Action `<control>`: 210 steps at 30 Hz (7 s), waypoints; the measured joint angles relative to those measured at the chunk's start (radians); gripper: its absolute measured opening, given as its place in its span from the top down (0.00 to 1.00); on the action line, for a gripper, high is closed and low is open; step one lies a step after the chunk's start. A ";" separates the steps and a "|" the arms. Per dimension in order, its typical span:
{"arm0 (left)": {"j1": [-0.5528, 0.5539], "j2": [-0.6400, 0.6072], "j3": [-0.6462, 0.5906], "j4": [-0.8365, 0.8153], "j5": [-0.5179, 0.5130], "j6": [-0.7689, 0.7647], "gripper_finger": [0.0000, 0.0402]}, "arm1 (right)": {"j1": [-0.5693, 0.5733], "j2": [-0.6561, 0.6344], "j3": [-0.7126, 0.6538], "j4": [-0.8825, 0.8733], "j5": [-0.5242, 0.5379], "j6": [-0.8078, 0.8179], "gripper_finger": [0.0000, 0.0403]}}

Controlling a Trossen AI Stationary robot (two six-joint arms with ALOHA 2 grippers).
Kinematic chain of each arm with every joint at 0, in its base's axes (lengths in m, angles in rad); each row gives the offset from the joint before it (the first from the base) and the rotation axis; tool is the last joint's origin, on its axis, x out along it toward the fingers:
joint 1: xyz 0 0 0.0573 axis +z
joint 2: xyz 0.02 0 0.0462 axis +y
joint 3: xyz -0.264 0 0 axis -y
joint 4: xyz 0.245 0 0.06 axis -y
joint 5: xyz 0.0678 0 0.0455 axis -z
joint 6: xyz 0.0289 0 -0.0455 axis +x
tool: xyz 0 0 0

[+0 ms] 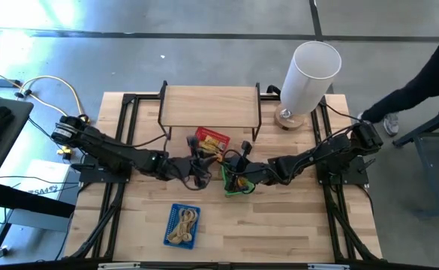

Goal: Pick & Place Office Desk Supplies
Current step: Put the yellow spring keychain into the green bin, then put the brown rubber band into the blue bin

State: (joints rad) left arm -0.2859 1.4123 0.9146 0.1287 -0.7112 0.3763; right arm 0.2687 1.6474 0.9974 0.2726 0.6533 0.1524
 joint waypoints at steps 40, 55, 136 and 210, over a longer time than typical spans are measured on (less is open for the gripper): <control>0.029 -0.001 0.000 -0.241 0.339 -0.377 0.71 | -0.014 0.055 0.000 -0.523 -0.455 0.423 0.98; 0.097 -0.001 0.000 -0.268 0.343 -0.453 0.71 | -0.013 0.062 0.000 -0.640 -0.369 0.498 0.98; 0.179 0.404 0.000 0.067 0.596 -0.162 0.71 | 0.340 -0.064 0.000 -0.582 0.243 0.453 0.53; -0.242 -0.263 0.177 -0.431 -0.057 -0.328 1.00 | 0.341 -0.057 0.000 -0.519 0.008 0.477 0.53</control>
State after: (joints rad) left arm -0.5280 1.1490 1.0917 -0.3018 -0.7681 0.0488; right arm 0.6094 1.5906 0.9974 -0.2463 0.6609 0.6296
